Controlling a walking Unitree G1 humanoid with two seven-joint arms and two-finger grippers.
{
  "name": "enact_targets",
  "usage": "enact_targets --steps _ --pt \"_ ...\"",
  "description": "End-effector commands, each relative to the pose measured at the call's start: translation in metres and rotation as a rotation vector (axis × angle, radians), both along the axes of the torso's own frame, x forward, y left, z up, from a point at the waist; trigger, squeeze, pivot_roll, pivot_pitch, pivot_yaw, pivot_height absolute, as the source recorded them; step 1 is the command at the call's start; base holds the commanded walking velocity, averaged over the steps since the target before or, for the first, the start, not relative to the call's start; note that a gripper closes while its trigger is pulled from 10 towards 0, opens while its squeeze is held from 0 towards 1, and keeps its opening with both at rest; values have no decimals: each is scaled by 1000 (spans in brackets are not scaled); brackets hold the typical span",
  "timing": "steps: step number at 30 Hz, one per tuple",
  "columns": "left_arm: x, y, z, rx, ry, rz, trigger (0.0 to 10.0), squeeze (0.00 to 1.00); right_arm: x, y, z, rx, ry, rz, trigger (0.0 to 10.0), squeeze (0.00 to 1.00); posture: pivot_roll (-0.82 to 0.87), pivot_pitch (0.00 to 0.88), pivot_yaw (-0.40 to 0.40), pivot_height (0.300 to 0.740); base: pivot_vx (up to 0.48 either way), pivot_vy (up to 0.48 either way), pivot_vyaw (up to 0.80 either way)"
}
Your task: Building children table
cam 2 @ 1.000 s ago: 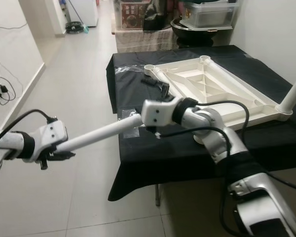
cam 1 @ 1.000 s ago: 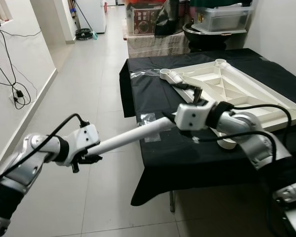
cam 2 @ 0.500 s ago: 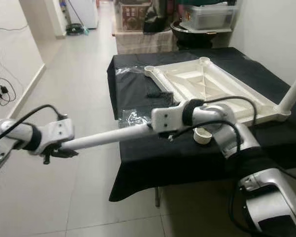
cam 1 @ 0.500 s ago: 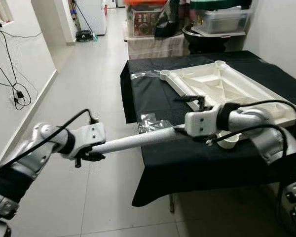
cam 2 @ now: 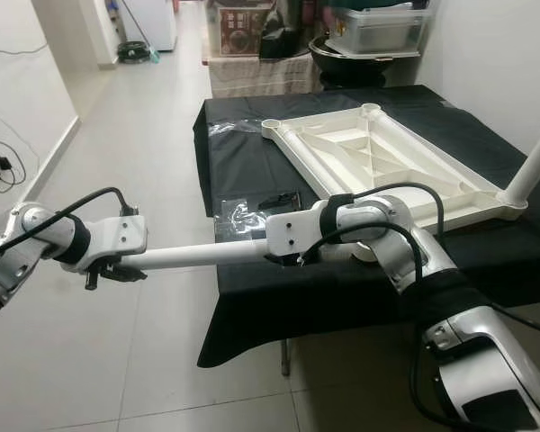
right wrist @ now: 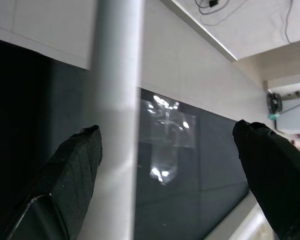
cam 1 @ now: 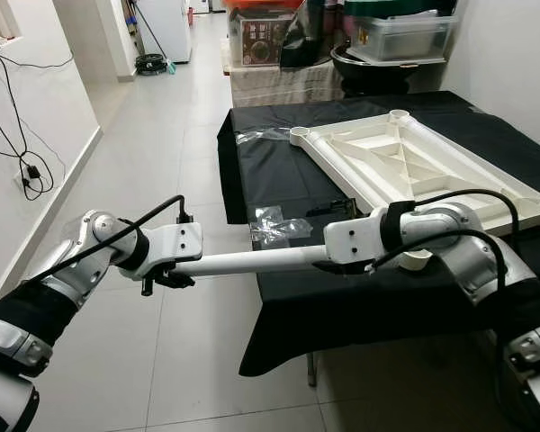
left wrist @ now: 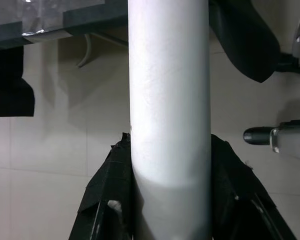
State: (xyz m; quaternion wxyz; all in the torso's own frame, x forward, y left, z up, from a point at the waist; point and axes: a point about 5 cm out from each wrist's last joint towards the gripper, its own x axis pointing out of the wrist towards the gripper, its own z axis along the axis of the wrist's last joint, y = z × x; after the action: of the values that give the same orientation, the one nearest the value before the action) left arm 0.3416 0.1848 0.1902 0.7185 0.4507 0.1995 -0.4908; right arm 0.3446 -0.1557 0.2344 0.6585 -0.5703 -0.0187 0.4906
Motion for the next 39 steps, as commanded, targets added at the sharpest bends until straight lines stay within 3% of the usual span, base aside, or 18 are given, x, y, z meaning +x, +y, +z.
enact_targets --steps 1,7,12,19,20,23,24,25,26,35,39 --pt "2 -3 6 7 -13 -22 10000 0 2 -2 1 -12 -4 -14 10000 0 38 0 -2 740 0 0 0" --pt "5 -18 24 -38 -43 -74 10000 0 2 -7 -26 -122 54 -49 10000 0 39 0 -7 740 0 0 0" --pt "11 -22 37 -38 -73 -92 10000 0 0 -8 -35 -171 105 -54 10000 0 41 0 -11 740 0 0 0" --pt "12 -28 48 -37 -79 -131 10000 0 7 -5 -39 -183 97 -91 10000 0 35 0 -11 740 0 0 0" --pt "12 -34 51 -40 -74 -155 10000 0 12 2 -39 -165 80 -113 7216 0 40 0 -14 740 0 0 0" --pt "11 -36 52 -42 -71 -161 10000 0 13 5 -38 -156 75 -118 7216 0 40 0 -14 740 0 0 0" --pt "11 -38 52 -47 -65 -165 10000 0 15 8 -37 -145 66 -125 2235 0 42 0 -15 740 0 0 0" --pt "11 -38 52 -47 -65 -165 10000 0 15 8 -37 -145 66 -125 2235 0 42 0 -15 740 0 0 0" --pt "12 -41 53 -52 -61 -164 10000 0 16 11 -36 -134 59 -131 0 0 41 0 -15 740 0 0 0" --pt "12 -55 59 -130 -44 -165 10000 0 23 11 -38 -93 31 -219 0 0 40 0 -16 740 0 0 0" --pt "14 -60 66 -144 -87 -167 10000 0 27 7 -39 -83 11 -259 0 0 42 0 -15 740 0 0 0"
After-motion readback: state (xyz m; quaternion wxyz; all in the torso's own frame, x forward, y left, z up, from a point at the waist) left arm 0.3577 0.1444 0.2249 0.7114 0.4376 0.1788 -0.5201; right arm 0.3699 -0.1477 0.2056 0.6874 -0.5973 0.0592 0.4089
